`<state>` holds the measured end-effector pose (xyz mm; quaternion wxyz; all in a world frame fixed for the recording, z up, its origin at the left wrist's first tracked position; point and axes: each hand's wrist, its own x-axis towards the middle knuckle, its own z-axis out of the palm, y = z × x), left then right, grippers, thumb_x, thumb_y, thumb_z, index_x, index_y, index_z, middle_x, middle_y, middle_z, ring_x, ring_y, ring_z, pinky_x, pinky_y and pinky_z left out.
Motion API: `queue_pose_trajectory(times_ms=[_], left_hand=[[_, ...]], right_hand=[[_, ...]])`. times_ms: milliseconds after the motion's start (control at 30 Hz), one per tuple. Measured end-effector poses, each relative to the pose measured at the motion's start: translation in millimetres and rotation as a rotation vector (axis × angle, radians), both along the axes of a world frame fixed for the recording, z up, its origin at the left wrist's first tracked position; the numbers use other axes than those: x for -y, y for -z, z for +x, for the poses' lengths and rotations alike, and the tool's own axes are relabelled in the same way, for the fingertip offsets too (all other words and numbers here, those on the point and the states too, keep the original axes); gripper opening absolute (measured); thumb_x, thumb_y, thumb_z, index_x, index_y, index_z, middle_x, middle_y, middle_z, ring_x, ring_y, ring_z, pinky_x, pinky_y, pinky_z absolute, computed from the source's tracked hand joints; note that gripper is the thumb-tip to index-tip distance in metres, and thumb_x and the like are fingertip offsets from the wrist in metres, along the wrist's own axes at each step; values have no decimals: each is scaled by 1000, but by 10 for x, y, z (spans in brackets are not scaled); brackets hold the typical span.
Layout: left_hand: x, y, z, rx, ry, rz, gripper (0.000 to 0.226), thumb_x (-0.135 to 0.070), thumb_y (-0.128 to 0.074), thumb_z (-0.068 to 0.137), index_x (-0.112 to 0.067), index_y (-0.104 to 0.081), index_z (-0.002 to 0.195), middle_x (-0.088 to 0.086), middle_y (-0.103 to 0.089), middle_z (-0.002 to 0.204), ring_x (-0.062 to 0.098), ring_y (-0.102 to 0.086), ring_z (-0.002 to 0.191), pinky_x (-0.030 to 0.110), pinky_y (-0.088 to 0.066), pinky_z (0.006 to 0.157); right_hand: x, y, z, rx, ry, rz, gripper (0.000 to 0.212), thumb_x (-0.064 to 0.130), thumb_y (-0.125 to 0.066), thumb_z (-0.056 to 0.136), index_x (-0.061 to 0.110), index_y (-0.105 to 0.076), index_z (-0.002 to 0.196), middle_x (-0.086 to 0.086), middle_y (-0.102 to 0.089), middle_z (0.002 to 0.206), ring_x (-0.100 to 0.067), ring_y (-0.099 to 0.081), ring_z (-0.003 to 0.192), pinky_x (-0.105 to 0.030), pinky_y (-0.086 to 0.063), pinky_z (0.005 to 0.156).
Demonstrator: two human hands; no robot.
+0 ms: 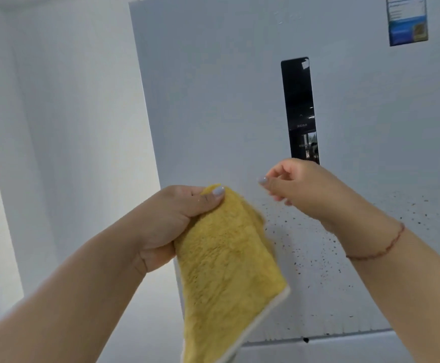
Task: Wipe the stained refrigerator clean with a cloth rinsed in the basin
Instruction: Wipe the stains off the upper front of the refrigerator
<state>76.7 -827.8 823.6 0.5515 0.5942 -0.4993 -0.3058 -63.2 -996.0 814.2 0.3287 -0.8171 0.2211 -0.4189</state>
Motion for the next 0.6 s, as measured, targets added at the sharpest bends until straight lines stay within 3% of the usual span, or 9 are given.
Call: queue_pose_trajectory(times_ms=[67,167,267,400,467,533,600], left_hand=[[-10,-30,-31,-20,-72,-54,35,-31,-61,84,0,-70,96,12,-71,85,19,-69,73,25,-56,59],[-29,-63,-45,-92,-173,-109,33,-27,-61,87,1,-70,100,12,-71,86,21,-70,74,29,-59,63],[-41,-41,-46,-123,-269,-144,31,-25,-60,92,2,-66,107,12,-70,86,22,-69,75,32,-59,67],[-35,-3,-31,-166,-355,-223,25,-22,-61,92,0,-69,98,12,-74,85,21,-71,74,32,-59,67],[-27,12,13,-158,-379,-248,33,-24,-63,90,-1,-65,114,13,-73,100,20,-72,84,34,-61,71],[-22,34,57,-132,-385,-247,47,-26,-65,89,-13,-53,132,10,-68,114,19,-71,91,29,-59,69],[-29,49,68,-75,-356,-235,39,-25,-65,88,-21,-57,126,7,-72,104,16,-72,84,24,-57,65]], right_hand=[[-112,172,-40,135,-66,297,36,48,-55,90,14,-60,98,-3,-68,71,-14,-60,58,-30,-48,61],[-328,471,-58,146,-243,662,54,60,-43,90,9,-57,101,-15,-63,61,-22,-57,47,-30,-45,52],[-474,659,-7,90,-401,753,74,76,-33,74,15,-62,104,-22,-68,73,-25,-63,56,-32,-49,57],[-496,785,58,95,-368,717,83,83,-34,59,32,-52,122,-20,-73,84,-26,-69,70,-37,-55,69],[-549,813,93,129,-359,669,74,78,-39,64,35,-48,125,-16,-74,88,-22,-70,72,-37,-57,76],[-605,800,129,298,-400,647,60,58,-55,73,39,-44,129,-8,-74,93,-19,-72,79,-37,-55,81],[-620,750,135,448,-454,659,68,30,-72,68,41,-46,130,-3,-73,94,-18,-73,83,-37,-55,85]])
